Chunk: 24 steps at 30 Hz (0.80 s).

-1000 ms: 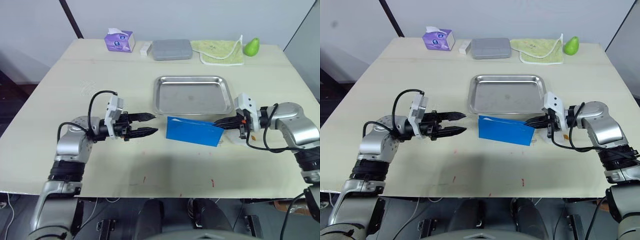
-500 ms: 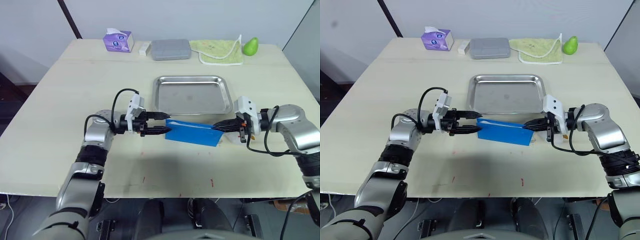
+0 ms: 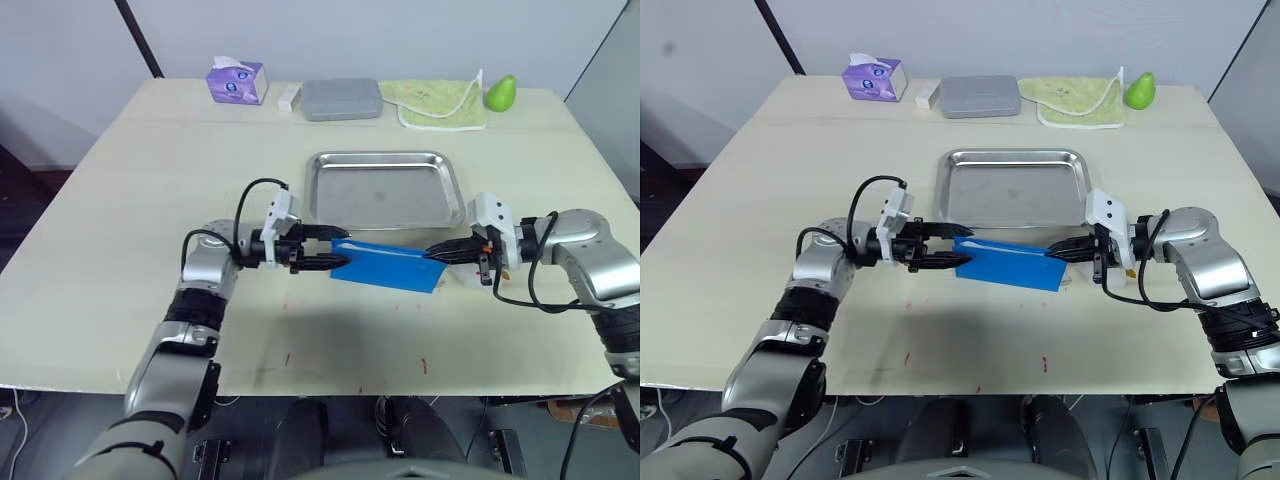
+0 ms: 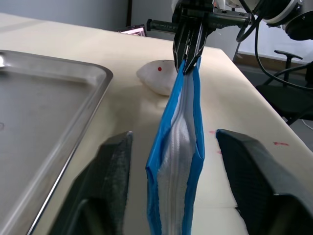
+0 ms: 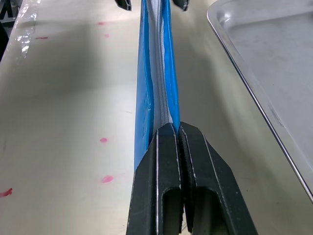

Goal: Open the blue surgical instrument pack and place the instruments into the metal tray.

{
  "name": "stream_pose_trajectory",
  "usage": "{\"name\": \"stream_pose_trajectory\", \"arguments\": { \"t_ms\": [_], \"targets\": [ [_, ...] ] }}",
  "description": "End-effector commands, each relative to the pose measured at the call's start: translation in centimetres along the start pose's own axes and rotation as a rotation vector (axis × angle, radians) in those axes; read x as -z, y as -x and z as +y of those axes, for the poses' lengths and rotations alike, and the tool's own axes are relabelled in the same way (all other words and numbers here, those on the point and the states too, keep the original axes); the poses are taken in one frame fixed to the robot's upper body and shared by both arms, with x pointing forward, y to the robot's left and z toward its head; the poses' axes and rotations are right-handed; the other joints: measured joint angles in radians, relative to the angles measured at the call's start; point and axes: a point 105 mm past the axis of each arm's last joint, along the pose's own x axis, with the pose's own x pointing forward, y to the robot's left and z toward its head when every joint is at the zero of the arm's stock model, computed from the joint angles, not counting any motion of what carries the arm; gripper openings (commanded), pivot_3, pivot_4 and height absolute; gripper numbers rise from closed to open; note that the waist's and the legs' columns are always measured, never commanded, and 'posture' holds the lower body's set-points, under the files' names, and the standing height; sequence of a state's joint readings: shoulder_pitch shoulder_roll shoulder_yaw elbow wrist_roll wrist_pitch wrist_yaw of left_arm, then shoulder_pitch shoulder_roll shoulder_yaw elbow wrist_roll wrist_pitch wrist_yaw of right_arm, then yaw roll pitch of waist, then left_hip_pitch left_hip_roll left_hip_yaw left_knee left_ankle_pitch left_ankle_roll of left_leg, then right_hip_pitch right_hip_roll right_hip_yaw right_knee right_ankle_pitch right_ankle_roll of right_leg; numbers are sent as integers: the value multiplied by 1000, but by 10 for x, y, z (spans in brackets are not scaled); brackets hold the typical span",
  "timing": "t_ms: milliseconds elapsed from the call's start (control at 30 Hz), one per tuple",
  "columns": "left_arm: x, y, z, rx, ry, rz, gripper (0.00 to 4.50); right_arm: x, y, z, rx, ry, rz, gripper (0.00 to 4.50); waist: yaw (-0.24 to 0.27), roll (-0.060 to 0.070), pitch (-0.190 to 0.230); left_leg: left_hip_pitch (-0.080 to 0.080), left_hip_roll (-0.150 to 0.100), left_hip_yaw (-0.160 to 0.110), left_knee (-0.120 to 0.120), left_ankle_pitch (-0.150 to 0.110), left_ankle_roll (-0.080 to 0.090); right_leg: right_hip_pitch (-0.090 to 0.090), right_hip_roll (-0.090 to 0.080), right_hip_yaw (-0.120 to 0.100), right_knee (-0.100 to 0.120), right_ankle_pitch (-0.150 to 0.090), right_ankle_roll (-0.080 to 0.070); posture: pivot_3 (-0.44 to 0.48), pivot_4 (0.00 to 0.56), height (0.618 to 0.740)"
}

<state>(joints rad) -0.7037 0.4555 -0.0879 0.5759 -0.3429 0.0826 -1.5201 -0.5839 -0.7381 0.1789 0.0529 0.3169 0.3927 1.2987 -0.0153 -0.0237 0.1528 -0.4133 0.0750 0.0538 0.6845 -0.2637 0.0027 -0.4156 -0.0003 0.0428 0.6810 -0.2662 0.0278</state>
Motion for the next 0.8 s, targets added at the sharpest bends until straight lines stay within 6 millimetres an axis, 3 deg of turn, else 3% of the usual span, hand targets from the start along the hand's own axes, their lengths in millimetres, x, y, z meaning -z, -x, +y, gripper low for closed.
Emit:
{"name": "stream_pose_trajectory", "arguments": {
  "t_ms": [33, 133, 433, 467, 533, 600, 633, 667, 800],
  "targets": [
    [-2, -4, 1, 16, -43, 5, 1342, 0, -4, 5, -15, 12, 3, 0, 0, 0, 0, 0, 0, 0, 0, 0, 0, 0, 0, 0, 0, 0, 0, 0, 150, 738],
    [-4, -6, 2, 17, -41, -23, 31, -1, -5, 5, -14, 20, 4, 0, 1, 0, 0, 0, 0, 0, 0, 0, 0, 0, 0, 0, 0, 0, 0, 0, 150, 738],
    [-3, 10, -21, 4, -75, -37, 31, -13, 0, 10, 2, -9, -47, 0, -2, 0, 0, 0, 0, -1, 0, 0, 0, 0, 0, 0, 0, 0, 0, 0, 150, 738],
    [-3, 12, -26, 4, -78, -38, 0, -18, 3, 13, -3, -24, -70, 440, -2, 0, 0, 0, 0, -1, 0, 0, 0, 0, 0, 0, 0, 0, 0, 0, 150, 738],
    [-3, 14, -33, 1, -80, -38, 0, -24, 8, 20, -22, -36, -99, 784, 0, 1, 0, 0, 0, -1, 0, 0, 0, 0, 0, 0, 0, 0, 0, 0, 150, 738],
    [1, 18, -39, -10, -80, -20, 0, -28, 19, 26, -20, -43, -123, 1730, 5, 1, 1, -1, 0, -1, 0, 0, 0, 0, -1, 0, 0, 0, 0, 0, 150, 738],
    [3, 21, -41, -18, -81, -9, 0, -28, 29, 27, 9, -54, -129, 1836, 9, 1, 1, -1, 0, -2, 0, 0, 0, 0, -1, -1, -1, 0, 0, 0, 150, 738],
    [5, 23, -43, -24, -81, -2, 0, -28, 36, 28, 29, -62, -133, 2565, 14, 1, 1, -1, -1, -2, 0, 0, 0, 0, -1, -1, -1, 0, 0, 0, 150, 738],
    [8, 29, -49, -39, -72, 9, 0, -31, 65, 40, 59, -90, -154, 4257, 20, 1, 1, -1, -1, -2, 0, 0, 0, 1, -2, -2, -1, 0, 0, 0, 150, 738]
  ]
}}
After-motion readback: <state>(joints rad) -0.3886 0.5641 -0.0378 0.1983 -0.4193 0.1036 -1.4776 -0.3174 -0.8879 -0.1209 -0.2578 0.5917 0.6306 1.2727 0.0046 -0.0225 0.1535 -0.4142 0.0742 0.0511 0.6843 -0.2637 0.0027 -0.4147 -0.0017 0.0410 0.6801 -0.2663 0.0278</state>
